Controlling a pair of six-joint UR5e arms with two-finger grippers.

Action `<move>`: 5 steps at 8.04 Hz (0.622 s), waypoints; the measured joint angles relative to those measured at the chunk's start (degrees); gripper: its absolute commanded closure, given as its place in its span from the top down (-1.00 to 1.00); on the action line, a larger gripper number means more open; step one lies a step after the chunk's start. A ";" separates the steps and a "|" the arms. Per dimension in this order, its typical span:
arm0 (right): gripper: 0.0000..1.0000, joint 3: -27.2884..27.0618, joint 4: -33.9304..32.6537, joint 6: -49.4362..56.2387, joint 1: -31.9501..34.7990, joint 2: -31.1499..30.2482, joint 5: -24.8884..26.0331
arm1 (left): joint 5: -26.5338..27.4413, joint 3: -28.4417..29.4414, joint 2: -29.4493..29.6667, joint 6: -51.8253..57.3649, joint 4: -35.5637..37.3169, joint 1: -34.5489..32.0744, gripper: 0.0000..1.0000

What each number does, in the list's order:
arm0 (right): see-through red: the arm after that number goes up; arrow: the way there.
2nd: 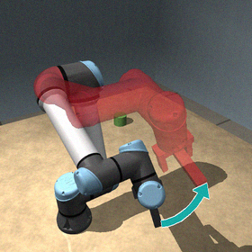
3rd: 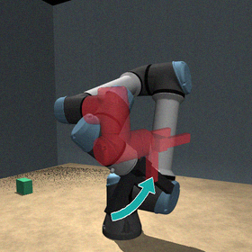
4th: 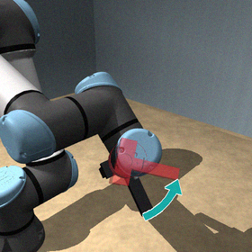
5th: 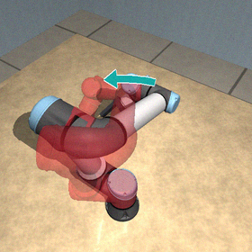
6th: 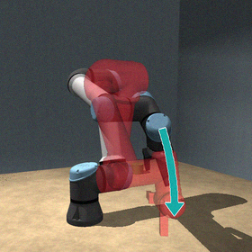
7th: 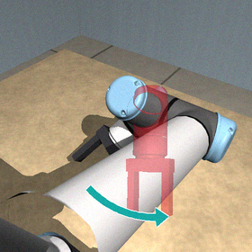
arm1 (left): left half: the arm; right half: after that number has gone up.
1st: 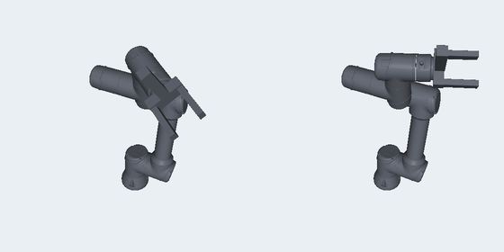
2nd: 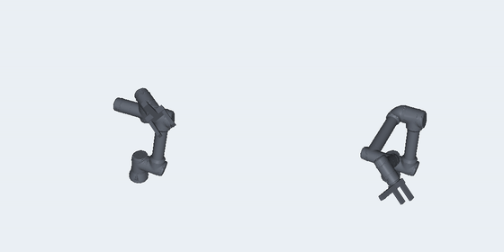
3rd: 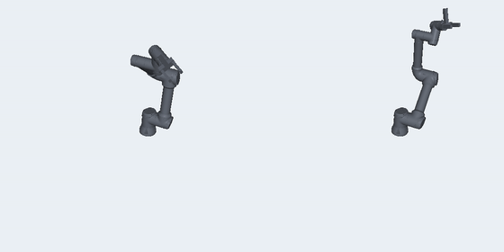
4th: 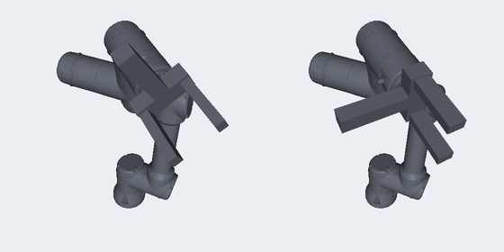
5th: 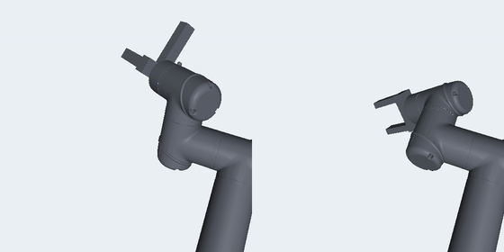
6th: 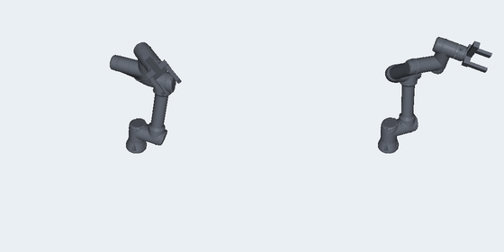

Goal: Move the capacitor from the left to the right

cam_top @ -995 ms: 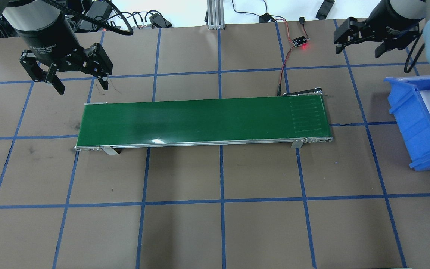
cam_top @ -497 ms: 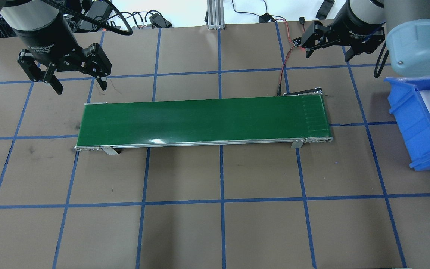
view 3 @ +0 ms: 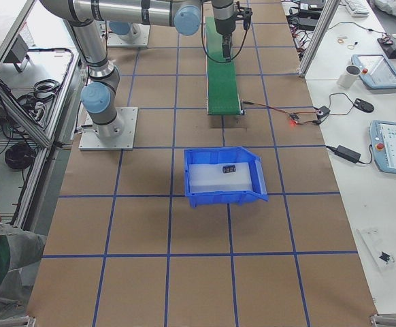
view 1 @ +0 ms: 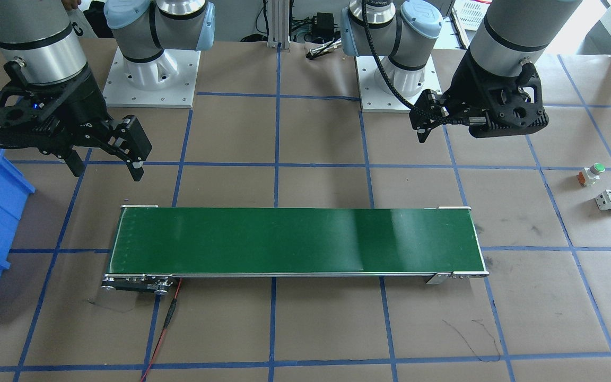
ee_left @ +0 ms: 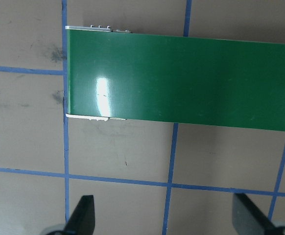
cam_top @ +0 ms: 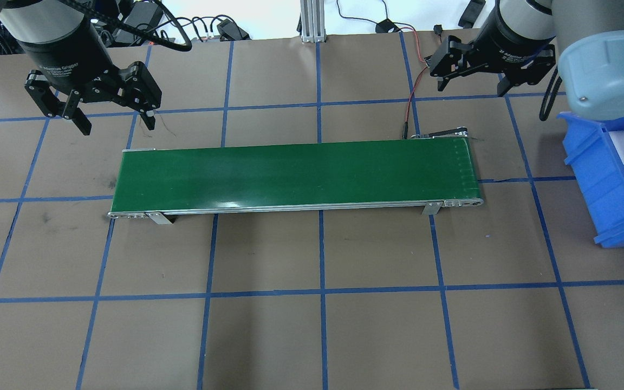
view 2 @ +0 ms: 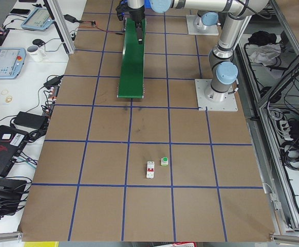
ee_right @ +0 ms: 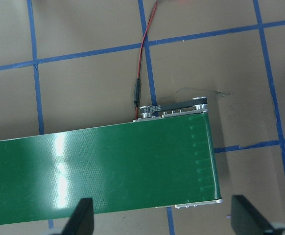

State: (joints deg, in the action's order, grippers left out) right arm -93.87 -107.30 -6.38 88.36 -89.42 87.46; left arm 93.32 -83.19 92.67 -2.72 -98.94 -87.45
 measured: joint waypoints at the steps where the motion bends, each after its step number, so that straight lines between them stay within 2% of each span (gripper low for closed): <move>1: 1.00 0.00 1.28 -0.40 0.33 -0.36 1.29 | -0.12 -0.05 -0.01 0.19 0.23 0.00 1.00; 5: 1.00 0.00 3.23 -0.73 0.58 -1.03 3.25 | 0.07 -0.05 -0.03 1.24 0.41 0.00 1.00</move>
State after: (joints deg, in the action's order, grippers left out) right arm -93.87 -104.07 -7.11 88.94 -90.45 90.71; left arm 93.40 -83.24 92.64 -1.48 -98.53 -87.45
